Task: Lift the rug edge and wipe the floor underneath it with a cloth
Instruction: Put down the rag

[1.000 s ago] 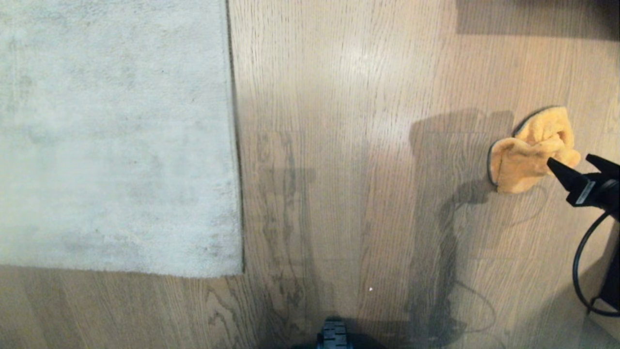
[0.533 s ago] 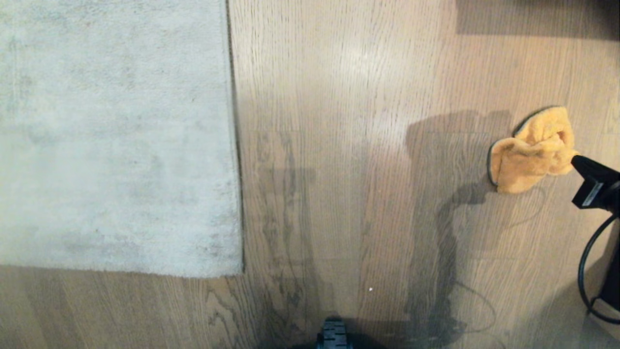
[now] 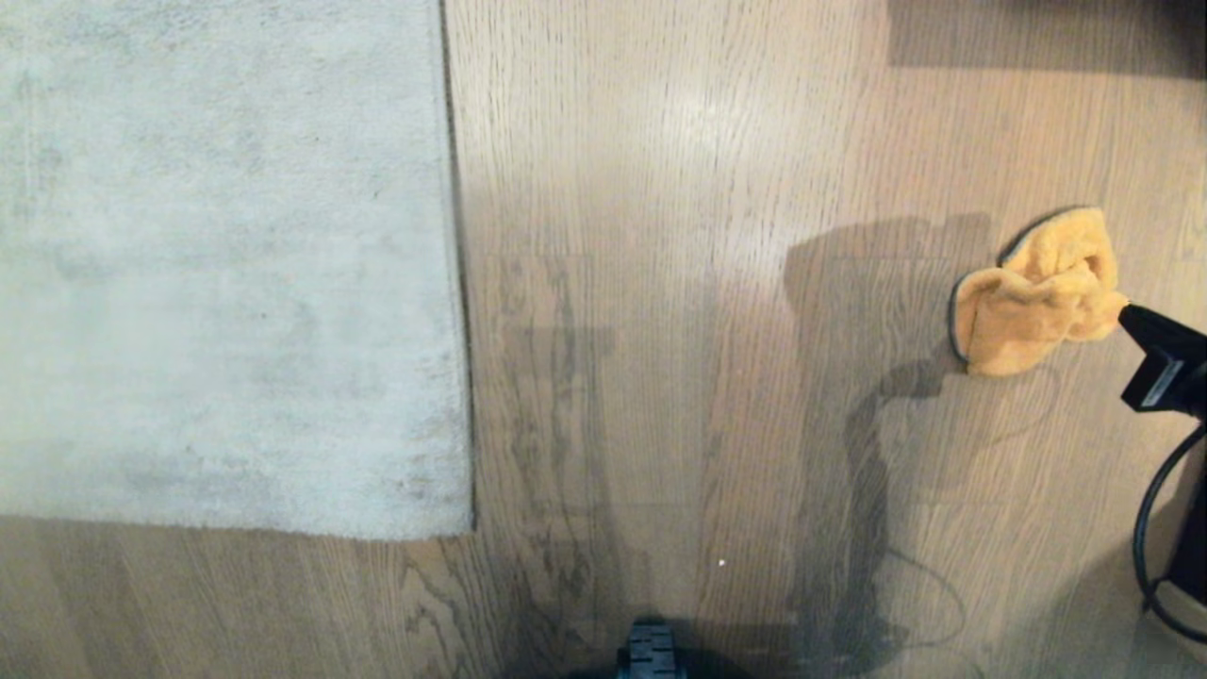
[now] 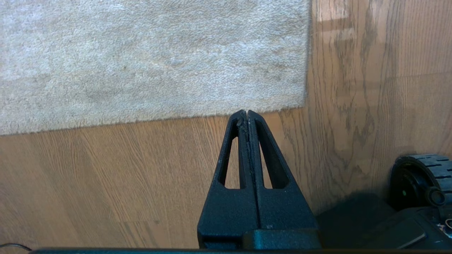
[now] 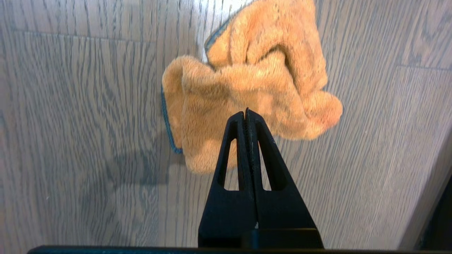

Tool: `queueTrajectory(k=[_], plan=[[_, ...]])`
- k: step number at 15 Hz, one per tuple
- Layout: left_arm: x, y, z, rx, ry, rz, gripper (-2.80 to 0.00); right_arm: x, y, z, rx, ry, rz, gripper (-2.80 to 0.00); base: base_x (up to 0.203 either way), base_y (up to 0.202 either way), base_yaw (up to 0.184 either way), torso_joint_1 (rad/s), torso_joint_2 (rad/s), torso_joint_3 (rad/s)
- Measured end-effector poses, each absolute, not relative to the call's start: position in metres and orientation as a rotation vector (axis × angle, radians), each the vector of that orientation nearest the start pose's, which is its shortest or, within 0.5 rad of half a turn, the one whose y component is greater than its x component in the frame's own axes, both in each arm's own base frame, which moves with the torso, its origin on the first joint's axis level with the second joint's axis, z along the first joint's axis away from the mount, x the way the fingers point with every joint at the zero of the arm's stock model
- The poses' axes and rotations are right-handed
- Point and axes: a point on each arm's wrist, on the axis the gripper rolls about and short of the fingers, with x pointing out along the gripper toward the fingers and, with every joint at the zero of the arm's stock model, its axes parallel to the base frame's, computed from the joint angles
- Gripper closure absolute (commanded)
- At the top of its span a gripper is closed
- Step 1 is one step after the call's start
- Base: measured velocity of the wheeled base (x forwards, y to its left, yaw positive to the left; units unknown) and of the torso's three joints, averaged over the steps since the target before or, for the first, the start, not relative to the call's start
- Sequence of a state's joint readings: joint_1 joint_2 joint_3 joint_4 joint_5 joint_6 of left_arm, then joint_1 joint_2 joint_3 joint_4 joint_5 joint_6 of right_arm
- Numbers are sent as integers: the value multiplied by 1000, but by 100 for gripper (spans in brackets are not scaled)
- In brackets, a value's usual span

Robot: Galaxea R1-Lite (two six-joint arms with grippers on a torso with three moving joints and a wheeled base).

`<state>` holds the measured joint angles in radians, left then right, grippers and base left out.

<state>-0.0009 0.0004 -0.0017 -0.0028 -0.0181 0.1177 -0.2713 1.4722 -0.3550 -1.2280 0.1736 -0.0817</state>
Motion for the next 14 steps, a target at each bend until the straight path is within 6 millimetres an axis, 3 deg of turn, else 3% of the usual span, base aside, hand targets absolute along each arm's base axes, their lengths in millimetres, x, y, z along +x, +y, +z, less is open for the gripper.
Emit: queueTrajectory(k=[9,14], plan=[[-23,0,76,117,-5,-19,0,171,-43,173,-101,-74,-99,0,0,0,0,0,0,0],[-23,0,76,116,-5,-19,0,161,-40,172,-103,-61,-99,0,0,0,0,0,0,0]])
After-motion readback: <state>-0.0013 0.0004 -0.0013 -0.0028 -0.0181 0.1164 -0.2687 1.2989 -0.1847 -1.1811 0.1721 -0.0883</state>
